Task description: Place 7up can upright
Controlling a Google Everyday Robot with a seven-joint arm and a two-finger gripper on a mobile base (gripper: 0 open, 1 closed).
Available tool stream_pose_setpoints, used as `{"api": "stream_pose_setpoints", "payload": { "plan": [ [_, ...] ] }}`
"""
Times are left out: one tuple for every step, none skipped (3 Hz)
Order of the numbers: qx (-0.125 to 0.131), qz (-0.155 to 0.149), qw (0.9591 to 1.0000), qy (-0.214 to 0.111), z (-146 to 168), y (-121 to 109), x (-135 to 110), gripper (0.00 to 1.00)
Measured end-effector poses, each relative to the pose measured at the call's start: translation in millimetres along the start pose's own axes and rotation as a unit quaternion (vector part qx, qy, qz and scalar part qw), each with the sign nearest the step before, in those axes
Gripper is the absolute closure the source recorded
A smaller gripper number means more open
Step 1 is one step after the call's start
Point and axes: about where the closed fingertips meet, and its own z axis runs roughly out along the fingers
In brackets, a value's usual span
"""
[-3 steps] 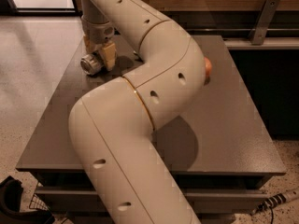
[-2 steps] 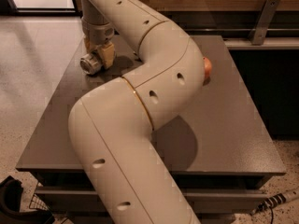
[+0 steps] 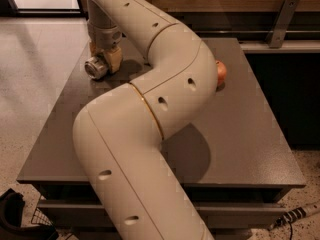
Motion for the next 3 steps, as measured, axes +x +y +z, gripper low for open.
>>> {"api": "stream_pose_setpoints", "payload": {
  "plan": [
    [0.0,0.0,1.0,0.0,0.2,0.0,-0.1,1.0],
    [-0.004,-0.01,0.9999,-0.006,-4.9,-4.6,-6.8,1.0],
    [-0.02,-0.02,0.9994,-0.02,-23.3,-18.1,-22.7,1.0]
  ]
}}
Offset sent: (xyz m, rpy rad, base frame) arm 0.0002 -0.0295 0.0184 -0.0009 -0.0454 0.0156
